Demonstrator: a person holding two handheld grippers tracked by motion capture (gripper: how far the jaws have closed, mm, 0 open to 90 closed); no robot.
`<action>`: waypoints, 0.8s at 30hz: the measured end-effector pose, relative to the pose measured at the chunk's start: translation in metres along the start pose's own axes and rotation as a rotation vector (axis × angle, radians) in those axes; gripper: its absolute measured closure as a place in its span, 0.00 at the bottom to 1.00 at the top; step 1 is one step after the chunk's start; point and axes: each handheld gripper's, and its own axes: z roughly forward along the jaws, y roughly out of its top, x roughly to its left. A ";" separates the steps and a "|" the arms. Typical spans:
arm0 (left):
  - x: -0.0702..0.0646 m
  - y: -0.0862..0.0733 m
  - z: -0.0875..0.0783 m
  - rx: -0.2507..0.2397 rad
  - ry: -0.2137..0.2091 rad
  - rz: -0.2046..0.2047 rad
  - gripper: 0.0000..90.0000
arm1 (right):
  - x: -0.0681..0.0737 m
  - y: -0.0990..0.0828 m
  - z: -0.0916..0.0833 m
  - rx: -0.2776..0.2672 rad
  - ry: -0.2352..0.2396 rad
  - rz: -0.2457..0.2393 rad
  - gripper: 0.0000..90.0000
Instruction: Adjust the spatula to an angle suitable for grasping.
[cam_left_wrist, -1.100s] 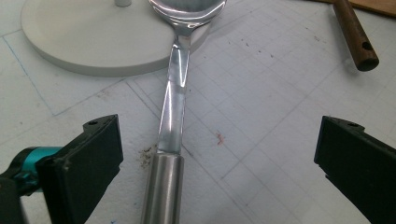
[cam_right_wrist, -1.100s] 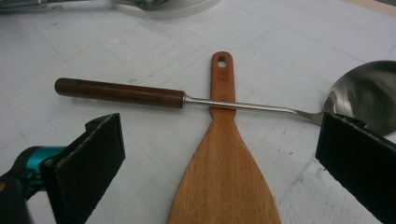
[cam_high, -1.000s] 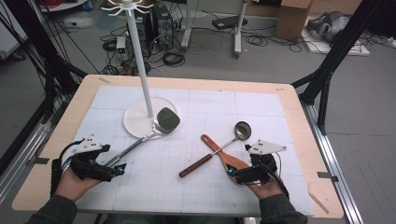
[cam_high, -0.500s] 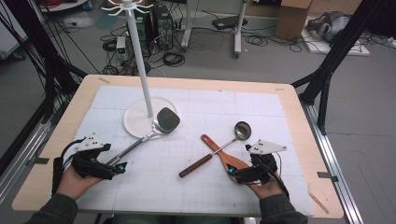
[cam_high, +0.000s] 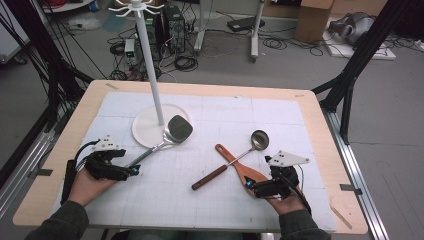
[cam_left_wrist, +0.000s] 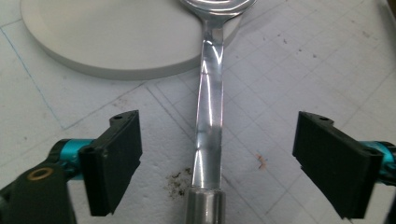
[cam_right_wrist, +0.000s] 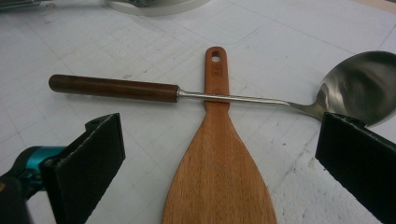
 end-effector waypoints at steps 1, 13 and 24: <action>0.001 0.000 0.001 0.007 0.001 -0.004 0.22 | 0.000 0.000 0.000 0.000 0.000 0.001 0.00; 0.006 0.010 0.022 0.097 0.000 0.080 0.46 | 0.000 0.001 0.003 0.004 0.008 0.004 0.00; 0.006 0.018 0.030 0.142 -0.034 0.069 0.59 | 0.001 0.001 0.004 0.002 0.016 -0.007 0.00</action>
